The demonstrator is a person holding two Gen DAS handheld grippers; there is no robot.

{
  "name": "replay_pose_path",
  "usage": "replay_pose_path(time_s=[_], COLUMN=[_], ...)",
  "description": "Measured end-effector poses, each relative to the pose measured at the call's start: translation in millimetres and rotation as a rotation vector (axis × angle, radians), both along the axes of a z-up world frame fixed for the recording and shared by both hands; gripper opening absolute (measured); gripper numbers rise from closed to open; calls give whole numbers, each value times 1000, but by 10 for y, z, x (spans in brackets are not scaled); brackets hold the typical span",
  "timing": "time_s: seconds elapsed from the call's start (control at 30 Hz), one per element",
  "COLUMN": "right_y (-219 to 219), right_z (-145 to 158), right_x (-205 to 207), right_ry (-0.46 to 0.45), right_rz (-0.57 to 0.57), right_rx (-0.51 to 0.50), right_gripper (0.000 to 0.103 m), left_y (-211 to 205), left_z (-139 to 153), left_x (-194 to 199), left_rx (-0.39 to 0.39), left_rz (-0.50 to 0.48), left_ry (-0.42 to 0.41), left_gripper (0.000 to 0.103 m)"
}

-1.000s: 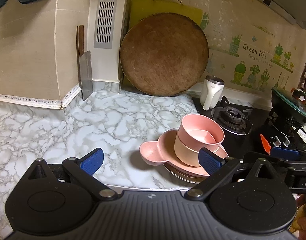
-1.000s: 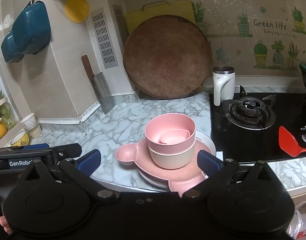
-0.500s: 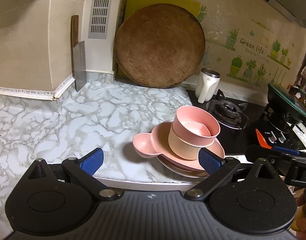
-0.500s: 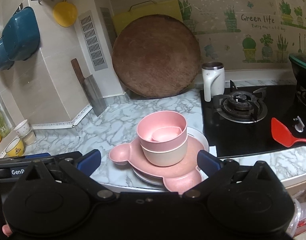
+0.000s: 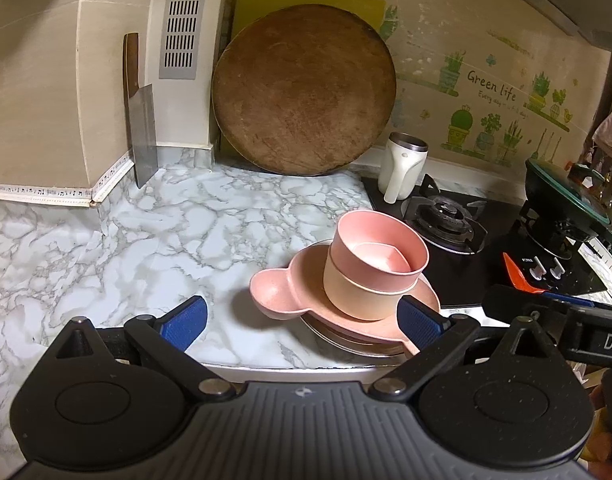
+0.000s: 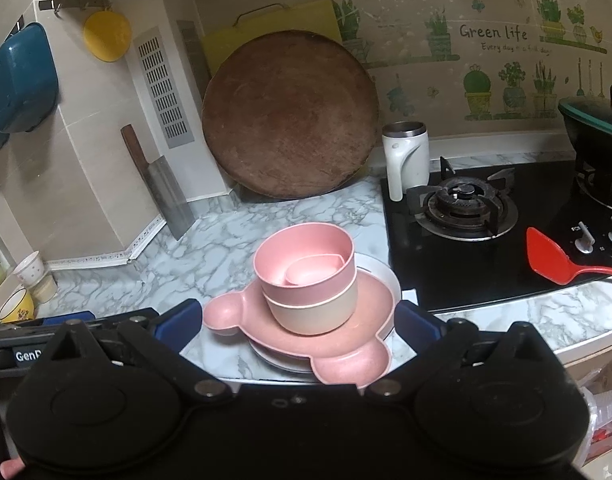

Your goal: Organize plates and bowls

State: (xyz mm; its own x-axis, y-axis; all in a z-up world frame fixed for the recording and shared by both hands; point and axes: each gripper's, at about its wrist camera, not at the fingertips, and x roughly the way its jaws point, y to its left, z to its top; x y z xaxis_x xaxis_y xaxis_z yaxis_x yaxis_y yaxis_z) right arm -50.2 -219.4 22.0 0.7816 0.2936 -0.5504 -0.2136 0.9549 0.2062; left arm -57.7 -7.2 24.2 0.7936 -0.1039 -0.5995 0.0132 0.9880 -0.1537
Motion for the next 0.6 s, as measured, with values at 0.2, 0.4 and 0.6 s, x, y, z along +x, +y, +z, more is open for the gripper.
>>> replay_pose_path(time_s=[0.2, 0.4, 0.6], right_y=[1, -2, 1], right_z=[-14, -21, -22], right_x=[17, 43, 65], right_ry=[-1, -2, 0], right_rz=[-8, -24, -30], right_rx=[-2, -3, -5], right_gripper=[103, 103, 103], left_y=[-1, -12, -2], left_z=[-10, -15, -45], left_x=[42, 88, 141], left_rx=[-3, 2, -20], left_rz=[-11, -27, -51], left_ry=[-3, -4, 12], left_gripper=[102, 102, 102])
